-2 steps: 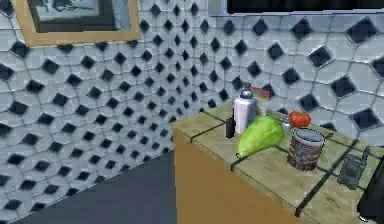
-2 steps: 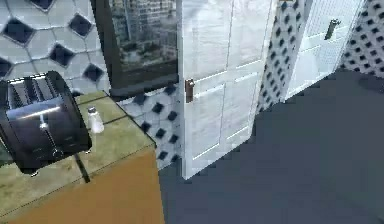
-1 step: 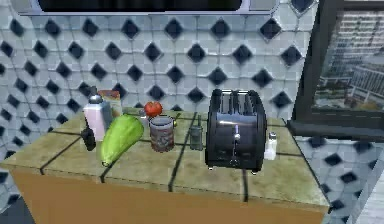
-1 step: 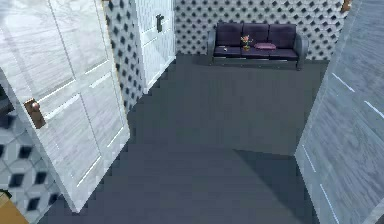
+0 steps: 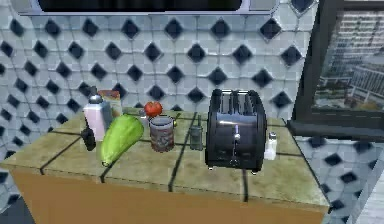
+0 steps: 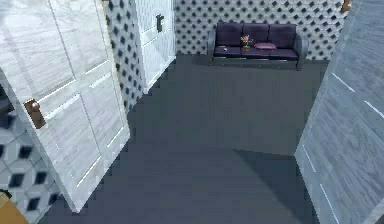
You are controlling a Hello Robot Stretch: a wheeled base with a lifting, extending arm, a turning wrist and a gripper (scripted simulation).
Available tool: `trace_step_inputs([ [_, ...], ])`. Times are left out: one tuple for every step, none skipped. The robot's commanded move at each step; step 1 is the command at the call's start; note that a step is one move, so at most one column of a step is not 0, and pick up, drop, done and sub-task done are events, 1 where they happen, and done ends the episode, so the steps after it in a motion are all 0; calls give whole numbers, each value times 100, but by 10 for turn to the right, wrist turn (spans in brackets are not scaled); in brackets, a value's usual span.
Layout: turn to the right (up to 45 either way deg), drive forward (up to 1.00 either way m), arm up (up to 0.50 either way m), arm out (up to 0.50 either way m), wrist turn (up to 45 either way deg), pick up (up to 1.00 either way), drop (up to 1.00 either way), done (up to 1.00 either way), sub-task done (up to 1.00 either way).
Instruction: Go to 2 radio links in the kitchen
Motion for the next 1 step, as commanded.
trace_step_inputs([
  [-450,0,0,0,0,0,0,0,0],
])
